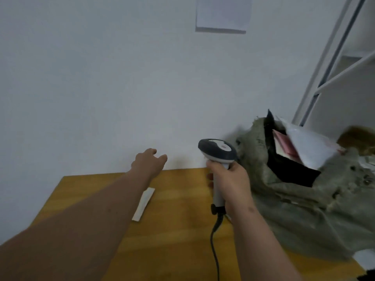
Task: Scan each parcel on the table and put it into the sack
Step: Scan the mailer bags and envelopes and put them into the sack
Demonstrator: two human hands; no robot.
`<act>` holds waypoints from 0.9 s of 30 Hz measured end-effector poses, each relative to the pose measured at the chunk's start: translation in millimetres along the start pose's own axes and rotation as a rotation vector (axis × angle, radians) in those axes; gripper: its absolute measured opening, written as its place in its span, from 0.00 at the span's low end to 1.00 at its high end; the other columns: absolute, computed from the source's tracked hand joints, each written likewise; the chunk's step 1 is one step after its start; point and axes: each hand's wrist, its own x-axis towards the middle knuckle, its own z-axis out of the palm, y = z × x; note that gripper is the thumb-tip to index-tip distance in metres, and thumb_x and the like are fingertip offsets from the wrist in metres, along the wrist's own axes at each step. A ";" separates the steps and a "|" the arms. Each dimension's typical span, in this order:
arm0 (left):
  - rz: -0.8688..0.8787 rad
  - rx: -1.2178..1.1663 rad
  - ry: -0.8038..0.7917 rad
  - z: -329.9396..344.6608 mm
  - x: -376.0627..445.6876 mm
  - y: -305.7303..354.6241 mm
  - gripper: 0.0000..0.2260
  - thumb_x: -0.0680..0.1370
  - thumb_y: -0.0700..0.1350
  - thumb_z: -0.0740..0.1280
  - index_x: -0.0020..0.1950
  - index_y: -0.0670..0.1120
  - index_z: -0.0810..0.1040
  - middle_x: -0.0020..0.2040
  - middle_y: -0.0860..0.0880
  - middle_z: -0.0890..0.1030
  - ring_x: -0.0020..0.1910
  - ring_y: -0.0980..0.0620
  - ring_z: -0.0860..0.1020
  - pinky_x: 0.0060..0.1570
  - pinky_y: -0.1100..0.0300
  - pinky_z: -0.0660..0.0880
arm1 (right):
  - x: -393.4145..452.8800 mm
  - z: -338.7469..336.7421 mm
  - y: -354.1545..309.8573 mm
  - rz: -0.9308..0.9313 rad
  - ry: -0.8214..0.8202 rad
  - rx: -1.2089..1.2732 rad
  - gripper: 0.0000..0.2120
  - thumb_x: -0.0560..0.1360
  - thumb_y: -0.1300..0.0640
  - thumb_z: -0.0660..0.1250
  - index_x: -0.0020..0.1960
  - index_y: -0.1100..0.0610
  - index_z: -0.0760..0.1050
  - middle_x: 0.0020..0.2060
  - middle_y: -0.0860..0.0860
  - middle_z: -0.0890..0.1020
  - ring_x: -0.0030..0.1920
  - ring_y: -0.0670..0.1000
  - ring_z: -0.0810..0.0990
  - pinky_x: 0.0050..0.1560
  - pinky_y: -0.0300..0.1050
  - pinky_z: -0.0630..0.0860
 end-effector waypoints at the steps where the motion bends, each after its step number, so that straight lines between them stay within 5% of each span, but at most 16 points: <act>1: -0.020 0.005 0.003 -9.9 1.2 -17.2 0.26 0.79 0.55 0.62 0.76 0.48 0.64 0.73 0.42 0.67 0.67 0.40 0.70 0.62 0.48 0.71 | -2.7 18.0 7.4 0.010 -0.024 -0.009 0.05 0.75 0.53 0.71 0.45 0.54 0.78 0.41 0.55 0.84 0.39 0.52 0.82 0.46 0.52 0.81; 4: -0.110 -0.007 0.008 -33.7 2.9 -67.5 0.26 0.80 0.54 0.62 0.76 0.47 0.63 0.73 0.42 0.66 0.66 0.42 0.70 0.54 0.54 0.69 | -7.6 67.2 29.6 0.051 -0.098 -0.043 0.05 0.75 0.53 0.71 0.43 0.53 0.77 0.40 0.53 0.83 0.43 0.54 0.83 0.50 0.56 0.83; 7: -0.219 -0.009 0.014 -47.7 9.4 -112.7 0.26 0.81 0.53 0.62 0.76 0.46 0.63 0.74 0.43 0.66 0.68 0.41 0.69 0.60 0.51 0.70 | -5.9 104.6 48.3 0.133 -0.157 -0.076 0.06 0.74 0.53 0.72 0.44 0.54 0.77 0.39 0.53 0.82 0.45 0.56 0.84 0.53 0.61 0.82; 11: -0.352 -0.018 0.017 -53.0 22.6 -157.6 0.25 0.82 0.50 0.62 0.77 0.45 0.62 0.73 0.42 0.67 0.64 0.43 0.71 0.50 0.55 0.67 | 9.4 141.1 70.3 0.214 -0.201 -0.090 0.05 0.75 0.55 0.71 0.43 0.54 0.76 0.41 0.53 0.82 0.49 0.58 0.83 0.53 0.58 0.82; 20: -0.482 0.098 -0.069 -17.8 96.2 -213.7 0.24 0.80 0.49 0.64 0.75 0.45 0.65 0.67 0.41 0.72 0.49 0.48 0.73 0.47 0.54 0.73 | 88.1 193.4 125.3 0.336 -0.254 -0.162 0.06 0.76 0.57 0.71 0.42 0.53 0.75 0.38 0.53 0.81 0.41 0.56 0.80 0.50 0.65 0.81; 27: -0.563 0.159 -0.112 28.3 143.8 -258.1 0.35 0.67 0.58 0.66 0.73 0.48 0.67 0.64 0.43 0.71 0.57 0.42 0.76 0.54 0.44 0.78 | 145.6 214.0 175.7 0.442 -0.310 -0.218 0.09 0.77 0.56 0.71 0.40 0.50 0.74 0.38 0.52 0.81 0.41 0.57 0.80 0.50 0.66 0.80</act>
